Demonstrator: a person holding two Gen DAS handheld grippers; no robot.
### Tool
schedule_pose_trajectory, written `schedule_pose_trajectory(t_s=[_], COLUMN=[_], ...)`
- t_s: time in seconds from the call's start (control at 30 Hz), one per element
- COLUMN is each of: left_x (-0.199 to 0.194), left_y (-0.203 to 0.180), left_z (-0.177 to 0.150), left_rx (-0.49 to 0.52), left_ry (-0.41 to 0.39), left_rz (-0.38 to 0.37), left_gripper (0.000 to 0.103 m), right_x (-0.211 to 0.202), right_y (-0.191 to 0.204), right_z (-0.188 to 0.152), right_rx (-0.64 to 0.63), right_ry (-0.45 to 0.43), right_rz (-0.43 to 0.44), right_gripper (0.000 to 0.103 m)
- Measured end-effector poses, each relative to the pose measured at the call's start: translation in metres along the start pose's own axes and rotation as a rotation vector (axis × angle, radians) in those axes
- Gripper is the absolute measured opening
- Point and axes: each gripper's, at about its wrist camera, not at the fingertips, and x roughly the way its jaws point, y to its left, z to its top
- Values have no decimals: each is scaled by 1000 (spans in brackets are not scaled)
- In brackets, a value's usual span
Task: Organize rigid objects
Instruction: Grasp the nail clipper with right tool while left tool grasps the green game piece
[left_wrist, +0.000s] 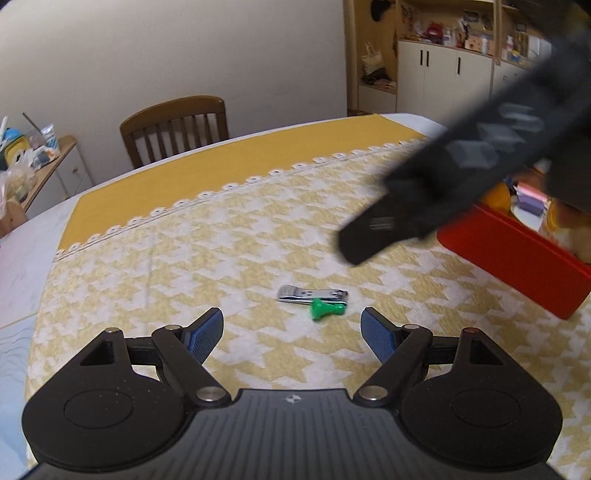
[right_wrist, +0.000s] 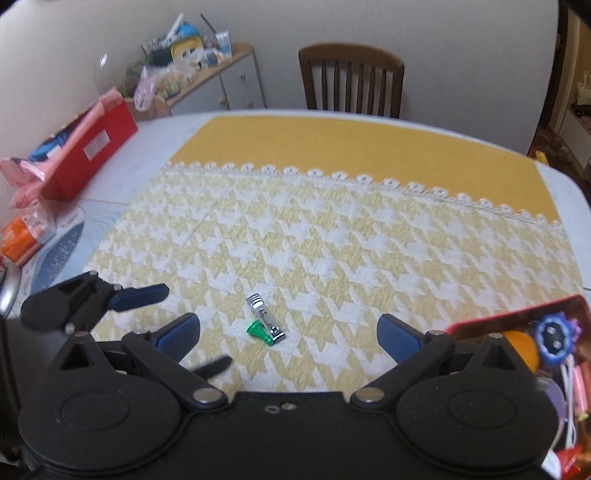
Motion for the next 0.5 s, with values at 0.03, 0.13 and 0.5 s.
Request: schedule_pose_trajectory(t_s=[0.03,0.13,0.5], left_x=[4,14,33], left_y=[-3,-9,-24], left_z=[0,-2,-4], left_rx=[4,1,8], left_ry=[3,15,15], left_rz=[4,-1,0], left_gripper=[81,81,70], right_x=[7,30,80], right_y=[0,1,12], right_z=[2,9,20], right_rx=[4,6,-71], right_ry=[16,68,184], right_rz=[1,3,36], right_gripper=[100,95,58])
